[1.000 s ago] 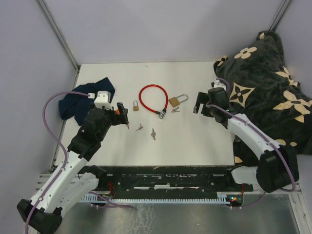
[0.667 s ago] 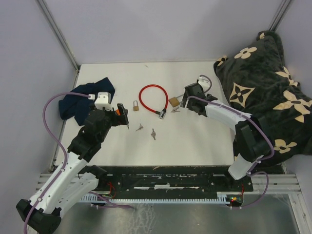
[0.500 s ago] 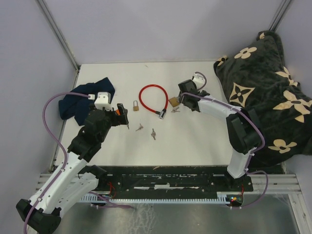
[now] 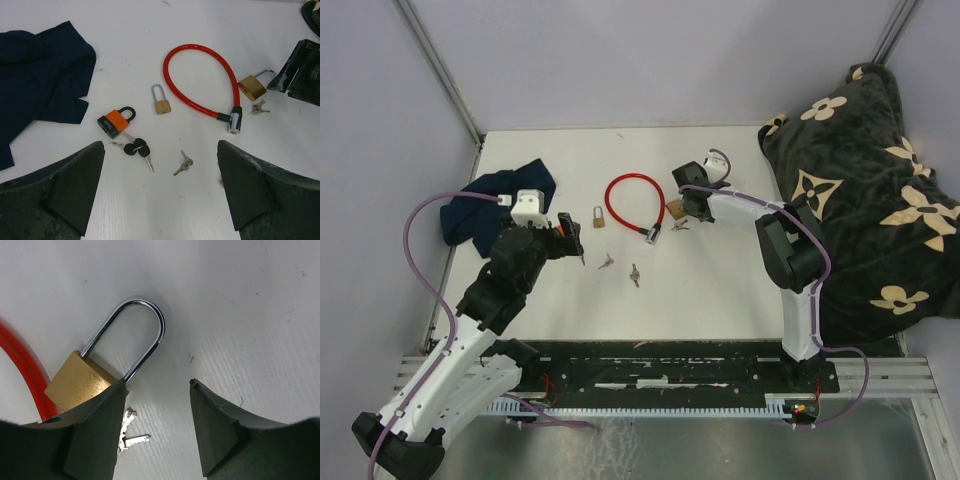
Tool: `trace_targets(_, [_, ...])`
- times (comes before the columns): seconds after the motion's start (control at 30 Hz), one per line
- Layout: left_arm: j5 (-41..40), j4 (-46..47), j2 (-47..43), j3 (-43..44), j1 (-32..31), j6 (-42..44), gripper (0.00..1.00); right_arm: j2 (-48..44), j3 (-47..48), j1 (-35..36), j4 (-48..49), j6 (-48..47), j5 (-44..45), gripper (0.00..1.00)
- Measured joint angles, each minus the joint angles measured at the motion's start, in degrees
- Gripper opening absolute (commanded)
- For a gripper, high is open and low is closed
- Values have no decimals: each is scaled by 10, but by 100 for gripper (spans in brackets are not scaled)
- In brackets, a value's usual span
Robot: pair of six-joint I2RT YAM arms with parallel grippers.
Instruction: Unlock with the key
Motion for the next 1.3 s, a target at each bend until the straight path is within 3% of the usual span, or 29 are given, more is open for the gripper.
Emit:
trace_targets(0.37, [0, 0, -4, 0, 0, 0, 100, 41, 45, 0, -14, 13, -10, 56])
trace_targets(0.73, [0, 0, -5, 0, -1, 0, 100, 57, 64, 0, -46, 8, -23, 31])
trace_targets(0.9, [1, 0, -2, -3, -1, 0, 100, 43, 41, 0, -35, -45, -38, 22])
trace_targets(1.3, [11, 0, 20, -5, -1, 0, 99, -96, -137, 18, -53, -252, -132, 9])
